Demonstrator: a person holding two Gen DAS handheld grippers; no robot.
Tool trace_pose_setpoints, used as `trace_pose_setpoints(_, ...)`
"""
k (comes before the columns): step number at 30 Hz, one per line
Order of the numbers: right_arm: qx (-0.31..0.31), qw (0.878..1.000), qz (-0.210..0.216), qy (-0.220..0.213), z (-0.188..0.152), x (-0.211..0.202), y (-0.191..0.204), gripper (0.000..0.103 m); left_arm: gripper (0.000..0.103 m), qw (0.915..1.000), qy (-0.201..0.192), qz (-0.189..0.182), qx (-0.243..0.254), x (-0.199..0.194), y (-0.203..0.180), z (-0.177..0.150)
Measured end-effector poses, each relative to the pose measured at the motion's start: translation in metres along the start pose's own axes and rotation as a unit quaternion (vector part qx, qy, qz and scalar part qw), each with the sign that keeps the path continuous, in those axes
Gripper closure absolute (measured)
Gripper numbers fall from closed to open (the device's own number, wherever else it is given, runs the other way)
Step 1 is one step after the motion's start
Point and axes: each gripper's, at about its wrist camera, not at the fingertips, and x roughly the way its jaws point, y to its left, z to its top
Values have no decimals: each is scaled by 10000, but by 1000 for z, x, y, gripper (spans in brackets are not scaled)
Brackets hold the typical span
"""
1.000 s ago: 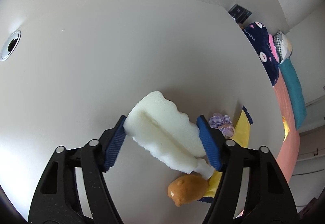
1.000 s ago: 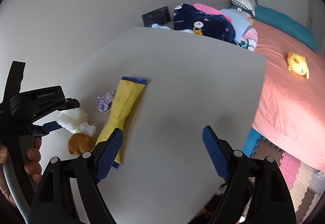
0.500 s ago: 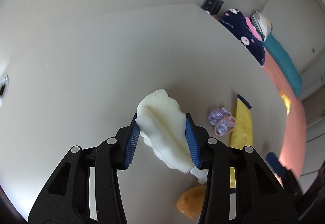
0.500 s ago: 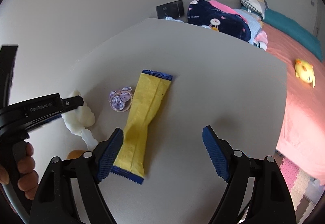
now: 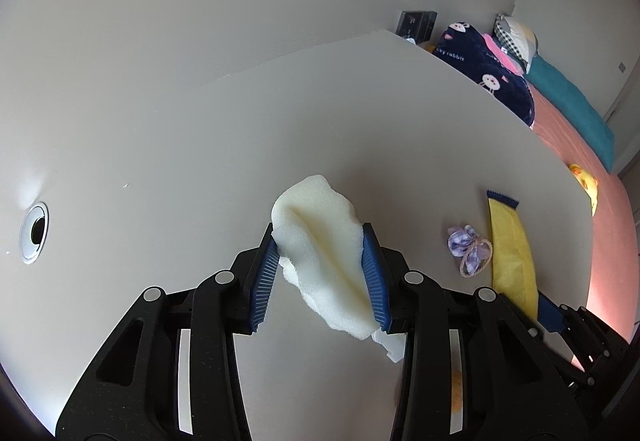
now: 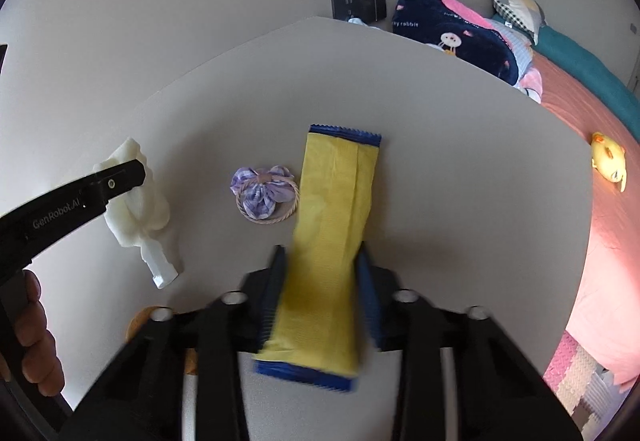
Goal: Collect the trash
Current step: 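Grasp the white sponge with the left tool while the right tool grasps the yellow packet, then lift the white sponge and yellow packet and carry them toward the bin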
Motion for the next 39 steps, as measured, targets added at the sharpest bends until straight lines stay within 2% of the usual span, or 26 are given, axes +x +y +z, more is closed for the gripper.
trace_pose_setpoints(6, 171, 9996, 200, 30, 0, -3, -10, 83, 71, 9997, 36, -232, 20, -2, -1, 0)
trace_pose_setpoints(13, 205, 9993, 299, -89, -4, -22, -21, 84, 77, 9988, -349, -285, 172, -25, -12, -1)
trace_pose_setpoints(21, 352, 9984, 325, -312, -10, -53, -36, 84, 77, 9961, -692, -326, 440, -65, -30, 2)
trace_pose_setpoints(39, 685, 9953, 138, -663, -50, -119, -77, 84, 77, 9910, -685, -704, 912, -100, -88, -39)
